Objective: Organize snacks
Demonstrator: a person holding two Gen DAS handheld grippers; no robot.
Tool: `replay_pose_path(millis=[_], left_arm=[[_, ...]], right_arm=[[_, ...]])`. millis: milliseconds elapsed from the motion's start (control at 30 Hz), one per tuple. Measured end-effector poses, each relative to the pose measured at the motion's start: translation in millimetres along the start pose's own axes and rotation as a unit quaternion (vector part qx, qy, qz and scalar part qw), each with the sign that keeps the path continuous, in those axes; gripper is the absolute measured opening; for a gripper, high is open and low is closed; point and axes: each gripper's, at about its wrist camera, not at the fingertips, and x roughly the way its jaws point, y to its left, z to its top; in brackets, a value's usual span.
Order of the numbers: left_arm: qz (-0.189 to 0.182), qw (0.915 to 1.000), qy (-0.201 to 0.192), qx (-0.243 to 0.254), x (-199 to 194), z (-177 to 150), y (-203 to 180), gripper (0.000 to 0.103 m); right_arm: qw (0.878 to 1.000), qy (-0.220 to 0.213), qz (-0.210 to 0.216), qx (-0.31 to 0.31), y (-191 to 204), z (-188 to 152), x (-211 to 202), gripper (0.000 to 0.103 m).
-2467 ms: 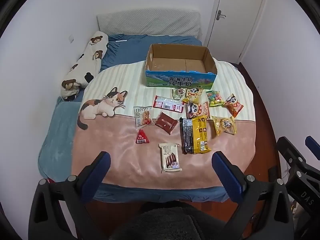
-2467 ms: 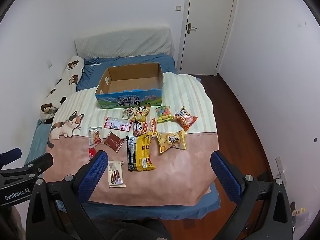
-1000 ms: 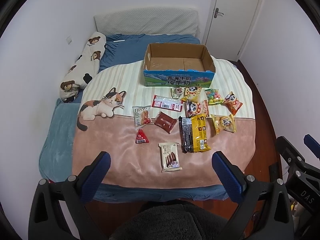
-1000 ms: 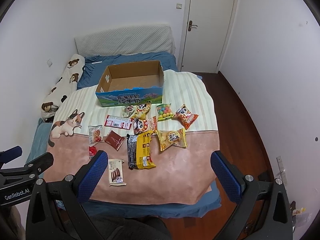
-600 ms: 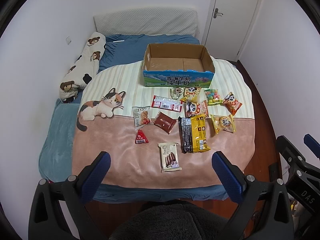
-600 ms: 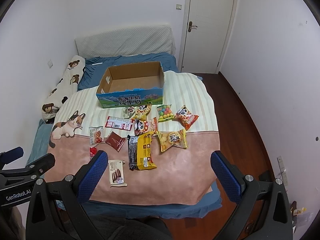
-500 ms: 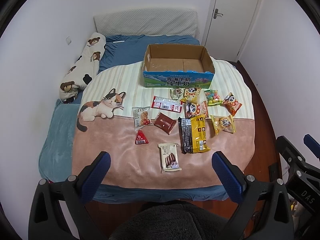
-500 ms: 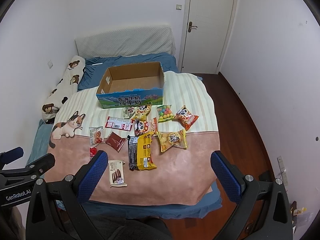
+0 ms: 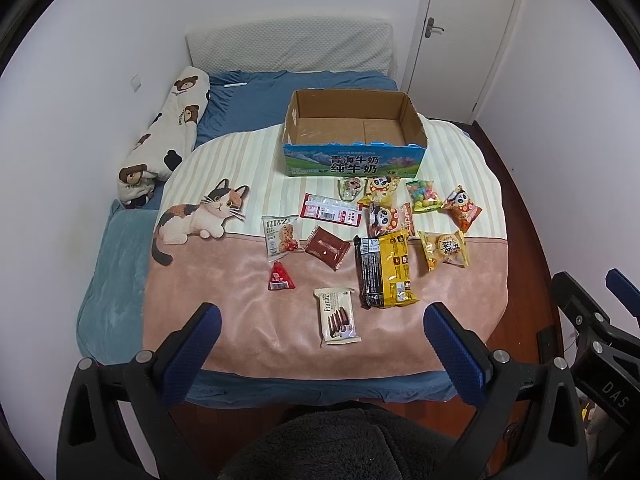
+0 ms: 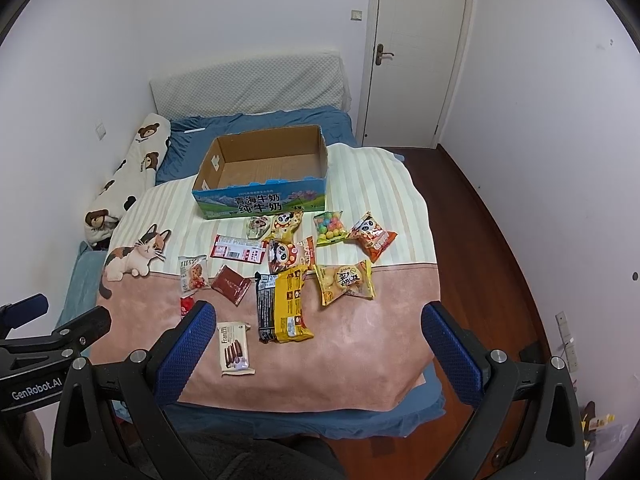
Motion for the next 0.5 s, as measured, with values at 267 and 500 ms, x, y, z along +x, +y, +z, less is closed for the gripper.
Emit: replay_pose_path(millis=[267, 500], left_arm=[[0.000, 1.0000, -0.004, 0.001, -1.3, 5.1, -6.0, 0.103], [-0.001, 1.0000, -0.004, 0.001, -0.2, 5.7, -6.6, 0.103]], right_arm=[[1.000, -0.004, 0.001, 0.001, -0.2, 3.6, -1.7, 0.103], [1.000, -0.005, 0.002, 0.002, -0.3, 2.7, -2.1, 0.103]])
